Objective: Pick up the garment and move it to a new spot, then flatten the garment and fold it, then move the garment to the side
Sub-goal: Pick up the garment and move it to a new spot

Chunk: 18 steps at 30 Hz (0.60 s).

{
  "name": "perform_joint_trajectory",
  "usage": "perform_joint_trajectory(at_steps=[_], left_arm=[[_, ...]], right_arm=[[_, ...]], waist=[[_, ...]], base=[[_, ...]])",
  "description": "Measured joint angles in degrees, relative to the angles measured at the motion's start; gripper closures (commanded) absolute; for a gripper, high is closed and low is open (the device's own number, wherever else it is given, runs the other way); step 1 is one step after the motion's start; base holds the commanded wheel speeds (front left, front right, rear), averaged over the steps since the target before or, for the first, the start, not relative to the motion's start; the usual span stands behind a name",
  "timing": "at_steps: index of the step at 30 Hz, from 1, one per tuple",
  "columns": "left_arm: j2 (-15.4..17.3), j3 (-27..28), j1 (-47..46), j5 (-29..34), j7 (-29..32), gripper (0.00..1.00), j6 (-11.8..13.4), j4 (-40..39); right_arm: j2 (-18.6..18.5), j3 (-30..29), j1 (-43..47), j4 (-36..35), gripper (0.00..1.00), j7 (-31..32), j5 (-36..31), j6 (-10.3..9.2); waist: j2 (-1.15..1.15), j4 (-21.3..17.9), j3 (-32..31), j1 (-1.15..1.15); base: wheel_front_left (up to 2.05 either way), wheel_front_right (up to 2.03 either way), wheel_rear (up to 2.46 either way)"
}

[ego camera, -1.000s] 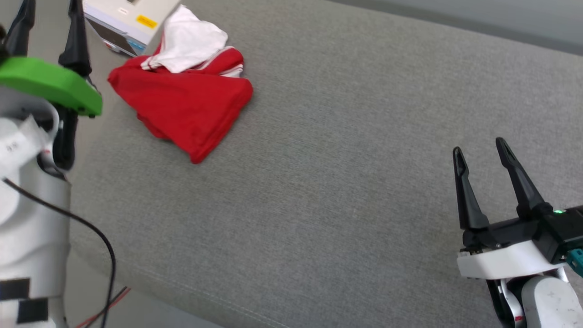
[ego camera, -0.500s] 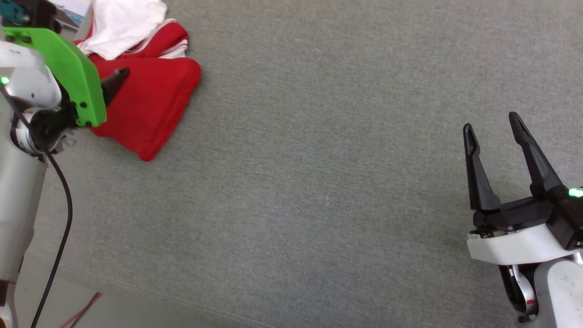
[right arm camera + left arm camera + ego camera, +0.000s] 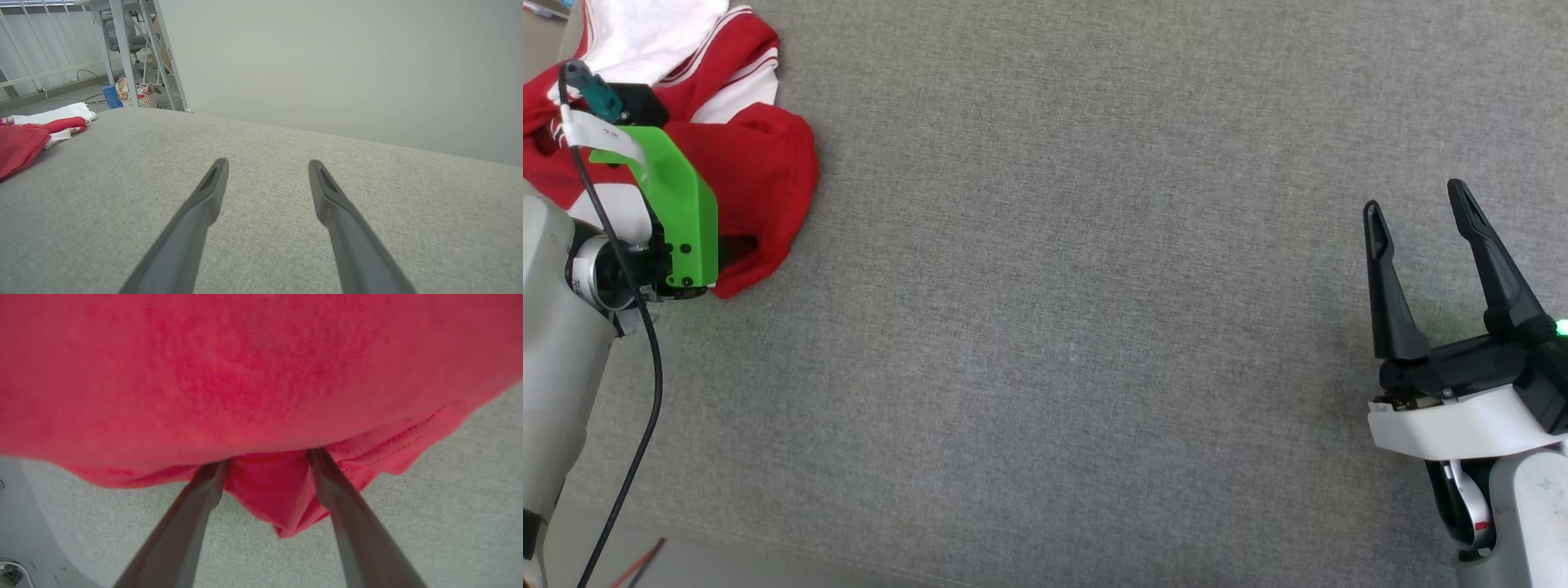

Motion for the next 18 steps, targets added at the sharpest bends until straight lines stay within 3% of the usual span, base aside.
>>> perform_joint_trajectory(at_steps=[2, 3, 4, 11, 18], left_arm=[[0.2, -0.9, -0.5, -0.1, -0.2, 0.0, 0.0, 0.4], [0.2, -1.4, -0.7, -0.3, -0.3, 0.71, 0.0, 0.6], [0.2, -1.8, -0.9, -0.6, -0.6, 1.0, 0.0, 0.8], [1.1, -5.4, -1.1, -0.6, -7.5, 1.0, 0.1, 0.1], [3.8, -8.3, -2.9, -1.0, -14.7, 1.0, 0.0, -8.1]], right_arm=[[0.0, -0.1, 0.0, 0.1, 0.0, 0.0, 0.0, 0.0], [0.0, -0.1, 0.0, 0.2, 0.0, 0.0, 0.0, 0.0], [0.0, -0.2, 0.0, 0.4, 0.0, 0.0, 0.0, 0.0], [1.3, -0.4, 0.0, 1.4, 0.0, 0.0, 0.3, 0.0], [3.3, -1.3, 0.4, 2.2, 0.0, 0.0, 1.1, 0.0]], waist=[[0.0, -0.2, 0.2, 0.0], [0.0, -0.2, 0.1, 0.0], [0.0, -0.1, 0.0, 0.0], [-0.01, 0.2, -2.8, 0.0], [-0.01, 0.2, -7.5, 0.0]], base=[[0.0, 0.0, 0.0], [0.0, 0.0, 0.0], [0.0, 0.0, 0.0], [0.0, 0.0, 0.0], [0.0, 0.0, 0.0]])
